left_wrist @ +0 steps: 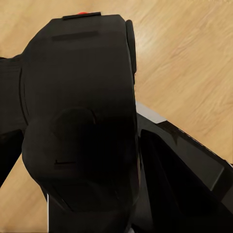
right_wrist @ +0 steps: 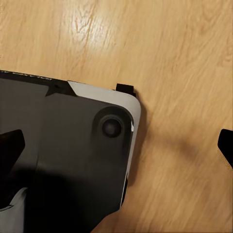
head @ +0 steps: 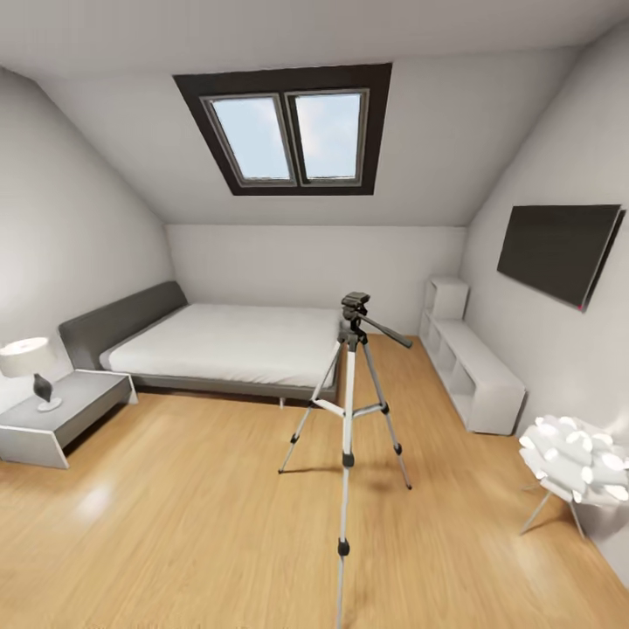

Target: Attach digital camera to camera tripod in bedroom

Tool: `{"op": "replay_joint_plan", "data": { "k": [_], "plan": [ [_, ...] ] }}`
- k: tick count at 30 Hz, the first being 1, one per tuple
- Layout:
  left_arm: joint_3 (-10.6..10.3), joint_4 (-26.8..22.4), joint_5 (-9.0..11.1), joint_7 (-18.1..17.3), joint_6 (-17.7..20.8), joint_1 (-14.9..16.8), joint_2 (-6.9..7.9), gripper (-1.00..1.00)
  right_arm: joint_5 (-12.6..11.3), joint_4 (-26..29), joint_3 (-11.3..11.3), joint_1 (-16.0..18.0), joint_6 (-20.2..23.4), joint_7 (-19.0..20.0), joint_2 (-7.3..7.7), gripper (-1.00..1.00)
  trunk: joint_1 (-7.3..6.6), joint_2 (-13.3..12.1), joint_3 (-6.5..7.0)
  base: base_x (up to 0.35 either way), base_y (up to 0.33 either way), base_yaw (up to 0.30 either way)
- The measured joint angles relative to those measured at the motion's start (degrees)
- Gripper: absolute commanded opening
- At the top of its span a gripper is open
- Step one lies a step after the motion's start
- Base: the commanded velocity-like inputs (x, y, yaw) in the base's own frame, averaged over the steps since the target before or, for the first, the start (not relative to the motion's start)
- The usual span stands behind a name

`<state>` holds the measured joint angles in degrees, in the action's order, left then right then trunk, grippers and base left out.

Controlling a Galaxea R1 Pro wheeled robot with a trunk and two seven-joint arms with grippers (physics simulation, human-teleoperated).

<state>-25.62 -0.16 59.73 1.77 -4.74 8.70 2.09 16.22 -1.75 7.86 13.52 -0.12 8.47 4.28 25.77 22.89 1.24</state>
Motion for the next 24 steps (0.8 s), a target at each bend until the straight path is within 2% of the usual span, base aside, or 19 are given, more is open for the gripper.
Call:
{"op": "replay_joint_plan", "data": {
  "k": [10, 24],
  "plan": [
    [0.00, 0.00, 0.02, -0.01, 0.09, 0.00, 0.02, -1.00, -0.10, 0.00, 0.05, -0.02, -0.07, -0.06, 0.00, 1.00, -0.01, 0.00, 0.00, 0.033, 0.000, 0.270],
    [0.01, 0.00, -0.17, -0.13, 0.22, 0.00, 0.02, -1.00, -0.03, 0.01, 0.16, 0.00, -0.05, -1.07, 0.04, 1.00, -0.03, 0.00, 0.00, 0.280, 0.035, 0.025]
  ]
}}
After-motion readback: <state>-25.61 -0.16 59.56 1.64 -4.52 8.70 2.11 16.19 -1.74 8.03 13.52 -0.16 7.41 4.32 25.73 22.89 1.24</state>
